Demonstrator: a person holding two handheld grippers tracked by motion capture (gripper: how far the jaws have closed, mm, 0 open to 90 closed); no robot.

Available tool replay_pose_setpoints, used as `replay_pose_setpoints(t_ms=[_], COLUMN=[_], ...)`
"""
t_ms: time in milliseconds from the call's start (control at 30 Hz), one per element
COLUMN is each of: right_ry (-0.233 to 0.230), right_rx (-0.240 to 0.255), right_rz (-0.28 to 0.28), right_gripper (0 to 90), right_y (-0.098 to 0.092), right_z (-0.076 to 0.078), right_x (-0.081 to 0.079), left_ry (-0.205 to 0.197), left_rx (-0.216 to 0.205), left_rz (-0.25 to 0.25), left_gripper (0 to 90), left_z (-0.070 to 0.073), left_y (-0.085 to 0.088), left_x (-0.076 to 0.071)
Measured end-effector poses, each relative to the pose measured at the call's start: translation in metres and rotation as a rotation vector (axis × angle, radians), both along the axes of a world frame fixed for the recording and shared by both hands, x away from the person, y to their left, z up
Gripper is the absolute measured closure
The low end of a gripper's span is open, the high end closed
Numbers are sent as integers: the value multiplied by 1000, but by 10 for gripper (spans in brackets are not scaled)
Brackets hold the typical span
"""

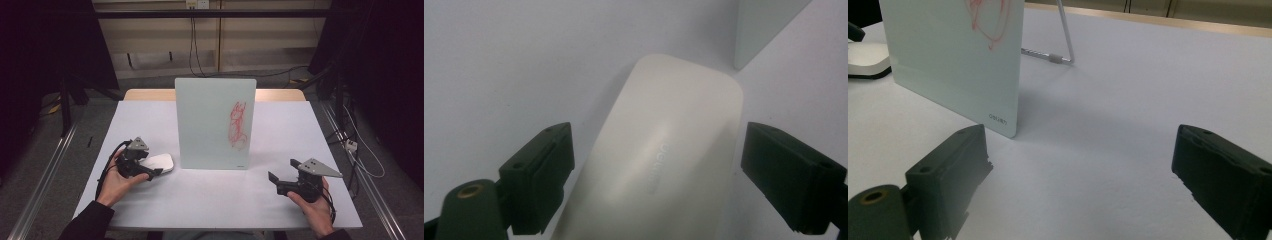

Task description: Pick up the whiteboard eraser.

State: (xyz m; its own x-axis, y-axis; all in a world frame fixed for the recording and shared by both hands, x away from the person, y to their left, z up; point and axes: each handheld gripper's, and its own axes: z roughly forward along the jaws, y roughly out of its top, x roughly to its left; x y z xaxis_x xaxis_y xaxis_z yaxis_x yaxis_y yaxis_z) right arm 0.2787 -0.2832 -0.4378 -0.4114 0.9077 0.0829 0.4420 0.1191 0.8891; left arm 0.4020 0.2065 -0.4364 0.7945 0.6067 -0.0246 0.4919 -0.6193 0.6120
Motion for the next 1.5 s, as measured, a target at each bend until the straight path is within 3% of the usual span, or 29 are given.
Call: replay_pose_setpoints(t_ms=[267, 333, 500, 700, 800, 1300, 1500], right_ry=[0, -1, 0, 3, 4, 4, 3], right_rx=[0, 0, 0, 2, 2, -2, -4], right_rz=[3, 2, 2, 1, 1, 4, 4], right_gripper=[76, 76, 76, 76, 76, 76, 76], right_y=[0, 1, 0, 1, 1, 2, 2], right_z=[0, 0, 0, 0, 0, 0, 0], right_x=[0, 0, 0, 0, 0, 1, 1], left_ry=[17, 12, 27, 22, 36, 52, 49], left_rx=[27, 53, 58, 65, 54, 78, 64], left_rz=[-44, -55, -93, -104, -112, -122, -108], left_gripper=[184, 194, 211, 229, 290, 294, 304], left_z=[-5, -4, -7, -6, -4, -2, -3], left_y=[-1, -1, -3, -3, -2, -6, -7], left_x=[4, 5, 8, 7, 6, 8, 5])
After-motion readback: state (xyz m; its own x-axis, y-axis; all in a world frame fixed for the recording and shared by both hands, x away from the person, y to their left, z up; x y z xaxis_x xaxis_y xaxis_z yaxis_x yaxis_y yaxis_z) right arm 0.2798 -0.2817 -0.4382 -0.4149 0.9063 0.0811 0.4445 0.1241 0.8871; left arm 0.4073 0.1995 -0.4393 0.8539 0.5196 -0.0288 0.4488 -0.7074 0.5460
